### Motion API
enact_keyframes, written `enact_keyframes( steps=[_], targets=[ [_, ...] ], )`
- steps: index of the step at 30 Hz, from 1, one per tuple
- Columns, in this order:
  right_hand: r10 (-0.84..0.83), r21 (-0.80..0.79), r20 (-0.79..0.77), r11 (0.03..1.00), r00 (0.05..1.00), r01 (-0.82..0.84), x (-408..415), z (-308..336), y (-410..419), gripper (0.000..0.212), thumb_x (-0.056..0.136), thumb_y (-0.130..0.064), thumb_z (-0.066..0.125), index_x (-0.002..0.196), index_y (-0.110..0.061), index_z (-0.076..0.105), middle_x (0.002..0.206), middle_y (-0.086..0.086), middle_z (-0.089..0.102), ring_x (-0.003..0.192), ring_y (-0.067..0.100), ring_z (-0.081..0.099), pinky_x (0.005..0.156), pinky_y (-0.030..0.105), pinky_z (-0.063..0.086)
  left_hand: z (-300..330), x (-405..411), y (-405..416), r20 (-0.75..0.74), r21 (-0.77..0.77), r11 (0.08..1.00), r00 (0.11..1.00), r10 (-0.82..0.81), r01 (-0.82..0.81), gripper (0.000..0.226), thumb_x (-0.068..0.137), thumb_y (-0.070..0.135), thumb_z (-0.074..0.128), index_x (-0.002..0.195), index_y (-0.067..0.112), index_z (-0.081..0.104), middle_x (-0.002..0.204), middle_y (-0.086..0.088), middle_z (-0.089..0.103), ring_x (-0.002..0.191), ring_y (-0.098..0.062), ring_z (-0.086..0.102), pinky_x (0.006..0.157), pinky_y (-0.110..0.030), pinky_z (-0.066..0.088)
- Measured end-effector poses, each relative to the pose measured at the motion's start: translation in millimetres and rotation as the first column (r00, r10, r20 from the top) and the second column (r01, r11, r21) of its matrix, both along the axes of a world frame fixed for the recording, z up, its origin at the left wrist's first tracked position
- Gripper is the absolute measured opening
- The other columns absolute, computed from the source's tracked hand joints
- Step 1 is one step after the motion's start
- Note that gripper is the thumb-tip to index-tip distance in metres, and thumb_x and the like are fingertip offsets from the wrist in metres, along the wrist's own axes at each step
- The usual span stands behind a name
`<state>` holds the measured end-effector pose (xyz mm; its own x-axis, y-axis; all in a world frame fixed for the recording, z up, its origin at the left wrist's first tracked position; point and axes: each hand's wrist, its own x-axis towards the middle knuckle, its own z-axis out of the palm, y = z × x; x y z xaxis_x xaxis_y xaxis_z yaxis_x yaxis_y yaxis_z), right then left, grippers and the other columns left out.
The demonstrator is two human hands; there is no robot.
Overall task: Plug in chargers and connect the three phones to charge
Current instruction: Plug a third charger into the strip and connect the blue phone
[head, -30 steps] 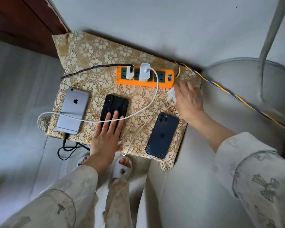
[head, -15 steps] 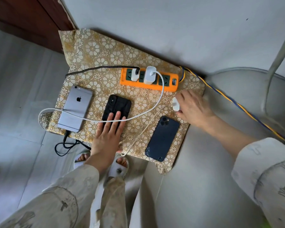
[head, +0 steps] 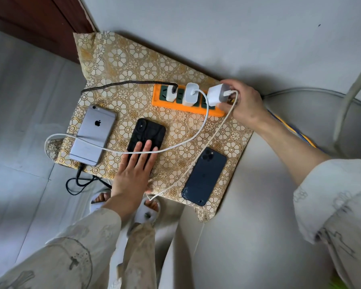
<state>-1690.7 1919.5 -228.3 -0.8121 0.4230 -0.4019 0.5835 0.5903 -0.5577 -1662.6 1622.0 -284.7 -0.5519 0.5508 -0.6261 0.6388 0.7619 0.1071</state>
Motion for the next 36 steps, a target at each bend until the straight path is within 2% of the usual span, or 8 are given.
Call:
enact_keyframes(
  steps=[2, 7, 11, 14, 19, 27, 33, 36],
  targets=[
    [0.035, -0.004, 0.035, 0.999, 0.999, -0.034, -1, 3, 4, 0.059, 0.076, -0.011, 0.072, 0.130, -0.017, 0.050, 0.128, 0.008, 0.058, 0.110, 0.022, 0.059, 0.096, 0.032, 0.047, 1, 1, 0, -0.007, 0.008, 1.000, 1.000, 0.001, -0.001, 0.109, 0.082, 0.026, 0.058, 0.128, 0.020, -0.041, 0.142, 0.000, -0.039, 0.133, -0.021, -0.031, 0.118, -0.041, -0.006],
    [0.128, -0.027, 0.064, 0.992, 0.990, -0.126, -3, 8, 8, 0.060, 0.076, -0.007, 0.071, 0.131, -0.017, 0.049, 0.129, 0.007, 0.057, 0.110, 0.019, 0.057, 0.091, 0.024, 0.042, 1, 1, 1, -0.009, 0.001, 1.000, 1.000, 0.004, -0.004, 0.107, 0.084, 0.030, 0.057, 0.127, 0.021, -0.041, 0.142, 0.000, -0.039, 0.132, -0.021, -0.033, 0.116, -0.041, -0.008],
    [0.136, -0.111, 0.076, 0.986, 0.988, -0.128, -4, 7, 14, 0.058, 0.075, 0.000, 0.070, 0.127, -0.020, 0.052, 0.125, 0.006, 0.059, 0.108, 0.022, 0.060, 0.093, 0.031, 0.048, -1, 0, 1, 0.005, -0.005, 1.000, 1.000, 0.007, -0.007, 0.115, 0.078, 0.039, 0.062, 0.128, 0.021, -0.040, 0.140, 0.000, -0.040, 0.131, -0.021, -0.033, 0.115, -0.041, -0.008],
    [0.127, -0.133, 0.106, 0.985, 0.986, -0.113, -3, 3, 16, 0.062, 0.075, 0.000, 0.070, 0.130, -0.020, 0.050, 0.126, 0.005, 0.059, 0.108, 0.022, 0.061, 0.096, 0.038, 0.049, -1, 0, 1, -0.004, 0.009, 1.000, 1.000, 0.005, -0.005, 0.111, 0.080, 0.036, 0.060, 0.130, 0.022, -0.039, 0.140, 0.001, -0.040, 0.131, -0.020, -0.033, 0.115, -0.041, -0.009],
    [0.214, 0.066, 0.113, 0.973, 0.970, -0.222, -8, 1, 9, 0.061, 0.073, -0.009, 0.074, 0.129, -0.012, 0.050, 0.127, 0.009, 0.054, 0.110, 0.024, 0.056, 0.089, 0.025, 0.040, -2, 0, 0, -0.004, 0.022, 0.999, 1.000, 0.023, -0.023, 0.108, 0.082, 0.030, 0.059, 0.130, 0.022, -0.038, 0.140, 0.001, -0.039, 0.131, -0.020, -0.033, 0.115, -0.041, -0.008],
    [0.445, 0.227, 0.167, 0.851, 0.880, -0.473, -20, 4, -9, 0.052, 0.078, -0.013, 0.068, 0.125, -0.002, 0.049, 0.125, 0.018, 0.049, 0.111, 0.036, 0.051, 0.094, 0.045, 0.044, -3, 2, -2, 0.008, 0.049, 0.998, 0.999, 0.043, -0.043, 0.111, 0.082, 0.031, 0.060, 0.126, 0.022, -0.042, 0.140, 0.002, -0.039, 0.130, -0.021, -0.035, 0.115, -0.041, -0.009],
    [0.473, 0.235, 0.232, 0.821, 0.850, -0.520, -21, 8, -8, 0.053, 0.081, -0.014, 0.066, 0.129, -0.002, 0.046, 0.127, 0.018, 0.049, 0.114, 0.036, 0.051, 0.096, 0.045, 0.043, -6, 3, -3, -0.007, 0.057, 0.997, 0.999, 0.045, -0.044, 0.112, 0.081, 0.029, 0.061, 0.127, 0.022, -0.041, 0.141, 0.001, -0.039, 0.130, -0.021, -0.036, 0.115, -0.041, -0.009],
    [0.495, 0.253, 0.274, 0.790, 0.824, -0.558, -25, 8, -11, 0.052, 0.082, -0.016, 0.065, 0.128, -0.003, 0.046, 0.126, 0.017, 0.048, 0.113, 0.037, 0.051, 0.091, 0.046, 0.047, -6, 4, -2, -0.012, 0.016, 0.999, 0.999, 0.033, -0.033, 0.120, 0.078, 0.038, 0.064, 0.126, 0.020, -0.045, 0.139, 0.000, -0.043, 0.126, -0.021, -0.040, 0.114, -0.042, -0.010]
  ],
)
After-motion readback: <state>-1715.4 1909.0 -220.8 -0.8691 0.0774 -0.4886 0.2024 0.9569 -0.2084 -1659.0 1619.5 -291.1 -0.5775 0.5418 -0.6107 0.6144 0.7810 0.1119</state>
